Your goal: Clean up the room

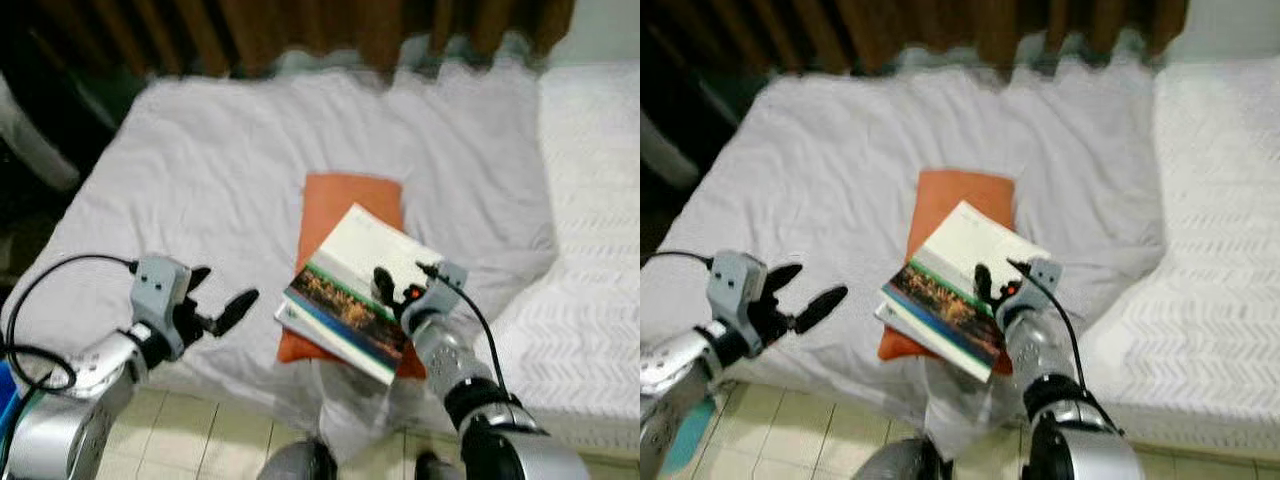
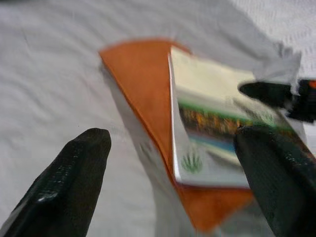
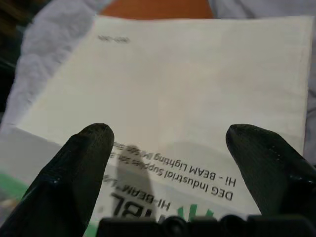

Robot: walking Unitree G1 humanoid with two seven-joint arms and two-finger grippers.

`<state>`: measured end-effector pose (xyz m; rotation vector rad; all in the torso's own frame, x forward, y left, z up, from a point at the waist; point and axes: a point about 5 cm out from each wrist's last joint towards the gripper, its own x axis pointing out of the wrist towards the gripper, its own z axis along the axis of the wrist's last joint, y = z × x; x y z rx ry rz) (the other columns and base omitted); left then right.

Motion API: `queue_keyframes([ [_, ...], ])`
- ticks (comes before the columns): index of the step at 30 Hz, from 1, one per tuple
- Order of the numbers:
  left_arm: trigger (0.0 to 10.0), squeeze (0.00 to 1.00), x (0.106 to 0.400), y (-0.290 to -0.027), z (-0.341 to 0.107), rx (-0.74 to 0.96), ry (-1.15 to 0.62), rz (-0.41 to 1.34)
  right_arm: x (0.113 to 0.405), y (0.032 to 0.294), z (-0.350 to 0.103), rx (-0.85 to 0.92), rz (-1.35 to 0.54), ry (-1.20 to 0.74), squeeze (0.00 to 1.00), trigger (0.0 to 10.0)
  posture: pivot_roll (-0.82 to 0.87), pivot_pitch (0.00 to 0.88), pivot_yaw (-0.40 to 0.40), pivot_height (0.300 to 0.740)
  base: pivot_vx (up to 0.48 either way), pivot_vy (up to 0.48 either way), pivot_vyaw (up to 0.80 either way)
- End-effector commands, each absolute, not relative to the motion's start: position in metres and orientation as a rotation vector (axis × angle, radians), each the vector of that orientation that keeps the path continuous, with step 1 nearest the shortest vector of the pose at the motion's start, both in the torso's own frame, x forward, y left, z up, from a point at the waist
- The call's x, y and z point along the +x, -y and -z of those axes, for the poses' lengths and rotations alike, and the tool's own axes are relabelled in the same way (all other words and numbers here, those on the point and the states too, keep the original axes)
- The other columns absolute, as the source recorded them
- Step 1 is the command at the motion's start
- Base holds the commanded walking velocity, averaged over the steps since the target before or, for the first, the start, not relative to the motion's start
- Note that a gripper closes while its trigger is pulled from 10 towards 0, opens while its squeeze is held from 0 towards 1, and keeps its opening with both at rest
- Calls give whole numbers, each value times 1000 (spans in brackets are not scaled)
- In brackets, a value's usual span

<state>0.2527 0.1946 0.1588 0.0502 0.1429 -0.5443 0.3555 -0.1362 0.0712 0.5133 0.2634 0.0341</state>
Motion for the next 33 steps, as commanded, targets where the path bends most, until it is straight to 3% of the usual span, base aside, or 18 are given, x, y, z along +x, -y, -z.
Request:
queue_keyframes([
  [1,10000,0,245,-199,-162,50,-161,527,356,134,-69,498,-7,-276,0,10000,307,433,195,740,0,0,0],
  [5,10000,0,241,-197,-160,38,-168,515,356,137,-71,446,3,-260,0,10000,304,444,185,740,0,0,0],
  [10,10000,0,230,-186,-155,-1,-191,507,363,143,-94,329,-5,-78,0,10000,277,455,153,740,0,0,0],
  [18,10000,0,222,-174,-146,-41,-223,518,366,140,-114,268,-74,57,0,10000,246,438,124,740,0,0,0],
  [24,10000,0,224,-171,-144,-49,-226,515,360,154,-107,347,-16,62,0,10000,224,425,116,740,0,0,0],
  [29,10000,0,229,-171,-143,-49,-222,510,352,176,-81,577,119,-58,0,10000,212,411,110,740,0,0,0],
  [33,10000,0,234,-169,-140,-15,-208,499,345,191,-75,567,144,-65,0,10000,178,352,85,740,0,0,0],
])
